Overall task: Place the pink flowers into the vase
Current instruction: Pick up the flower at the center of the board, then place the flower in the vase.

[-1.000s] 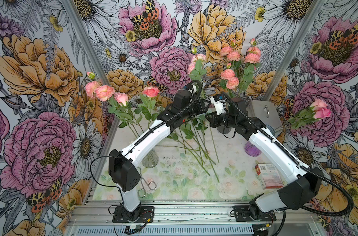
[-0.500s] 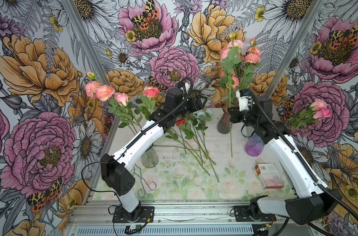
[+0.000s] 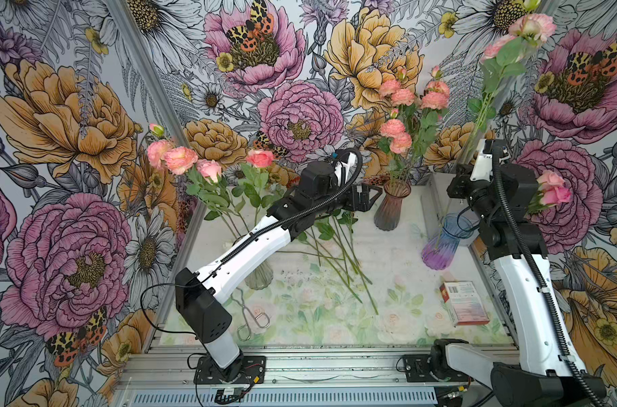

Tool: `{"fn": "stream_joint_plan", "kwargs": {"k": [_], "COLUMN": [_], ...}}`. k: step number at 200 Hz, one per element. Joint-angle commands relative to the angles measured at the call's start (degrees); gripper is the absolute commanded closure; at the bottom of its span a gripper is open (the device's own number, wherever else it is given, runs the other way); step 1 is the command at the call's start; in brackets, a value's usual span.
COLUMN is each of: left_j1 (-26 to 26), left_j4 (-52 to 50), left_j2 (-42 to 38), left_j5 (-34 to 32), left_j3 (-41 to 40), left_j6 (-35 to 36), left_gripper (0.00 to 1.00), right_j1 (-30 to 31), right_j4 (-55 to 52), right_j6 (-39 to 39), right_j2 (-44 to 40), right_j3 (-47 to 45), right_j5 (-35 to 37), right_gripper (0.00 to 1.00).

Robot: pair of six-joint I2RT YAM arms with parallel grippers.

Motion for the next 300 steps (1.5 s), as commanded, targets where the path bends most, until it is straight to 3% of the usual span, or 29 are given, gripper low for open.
{"fn": "stream_joint_plan", "kwargs": {"k": [1, 46, 95, 178, 300], "left_j1": [-0.92, -1.45, -1.65, -1.45, -2.04], "left_j4": [0.28, 0.22, 0.24, 0.11, 0.11], "left_j2": [-2.69, -2.4, -2.1, -1.93, -0.79], "left_j5": [1.71, 2.0, 2.05, 2.16, 2.63], "left_j3": [-1.22, -1.44, -1.17, -2.11, -0.67], "left_j6": [6.23, 7.45, 8.54, 8.9, 7.96], "left_gripper": [0.01, 0.01, 0.01, 0.01, 0.01], "right_j1": [-1.49, -3.18, -5.78, -9.12, -9.01], "right_j4": [4.27, 6.08, 12.71, 31.52, 34.52], "right_j6": [-2.94, -6.48, -9.34, -4.96, -3.7], "right_j2": [0.9, 3.72, 3.85, 4.2, -1.52], "right_j3": [2.62, 7.49, 4.9, -10.63, -28.98], "right_j5": [2.09, 2.29, 2.09, -2.2, 4.87], "right_gripper": [1.0, 1.0, 1.0, 1.0, 1.0]}}
